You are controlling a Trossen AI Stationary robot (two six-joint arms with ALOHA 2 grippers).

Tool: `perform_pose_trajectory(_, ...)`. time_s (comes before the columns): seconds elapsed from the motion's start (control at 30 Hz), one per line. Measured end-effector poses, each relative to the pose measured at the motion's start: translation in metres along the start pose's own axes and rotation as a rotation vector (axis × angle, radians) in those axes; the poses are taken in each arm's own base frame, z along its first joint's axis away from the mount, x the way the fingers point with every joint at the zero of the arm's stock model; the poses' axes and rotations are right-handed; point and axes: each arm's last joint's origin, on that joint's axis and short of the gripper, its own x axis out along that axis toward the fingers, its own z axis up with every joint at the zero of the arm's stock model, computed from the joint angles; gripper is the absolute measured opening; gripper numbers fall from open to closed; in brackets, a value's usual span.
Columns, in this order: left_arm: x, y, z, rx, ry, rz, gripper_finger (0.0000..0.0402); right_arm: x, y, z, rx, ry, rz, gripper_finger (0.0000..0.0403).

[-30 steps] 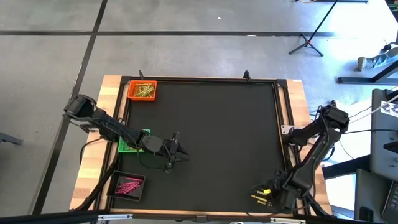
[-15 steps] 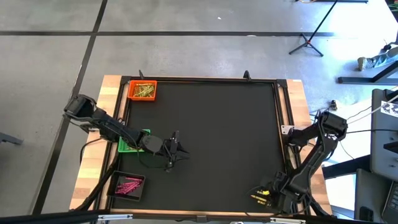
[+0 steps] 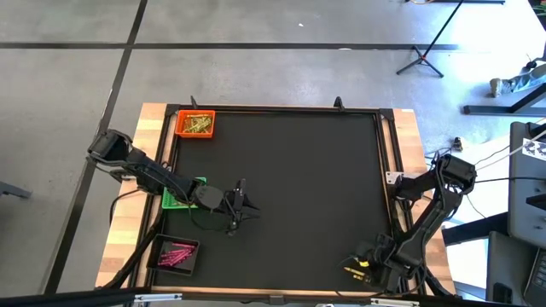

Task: Sort crayons
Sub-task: Put the green crayon into the orange bin

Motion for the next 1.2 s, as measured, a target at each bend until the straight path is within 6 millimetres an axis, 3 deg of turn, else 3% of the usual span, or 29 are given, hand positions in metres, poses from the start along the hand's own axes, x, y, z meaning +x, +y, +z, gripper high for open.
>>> perform_pose_trajectory(0.17,0.000,0.000,0.000,0.000,0.000,0.000,0.0100,0.001,0.000,0.001,0.000,-0.040,-0.006,0.0019)
perform_pose_trajectory(0.67,0.000,0.000,0.000,0.000,0.000,0.000,0.0100,0.003,-0.001,0.006,-0.010,-0.052,-0.018,0.0079)
perform_pose_trajectory(0.77,0.000,0.000,0.000,0.000,0.000,0.000,0.0100,0.003,-0.003,0.006,-0.016,-0.054,-0.030,0.0070)
perform_pose_trajectory(0.97,0.000,0.000,0.000,-0.001,0.000,-0.001,0.0100,0.002,-0.004,0.006,-0.021,-0.055,-0.039,0.0010)
perform_pose_trajectory(1.2,0.000,0.000,0.001,-0.003,-0.008,-0.008,0.0100,-0.007,0.002,0.013,-0.049,-0.086,0.014,0.0028)
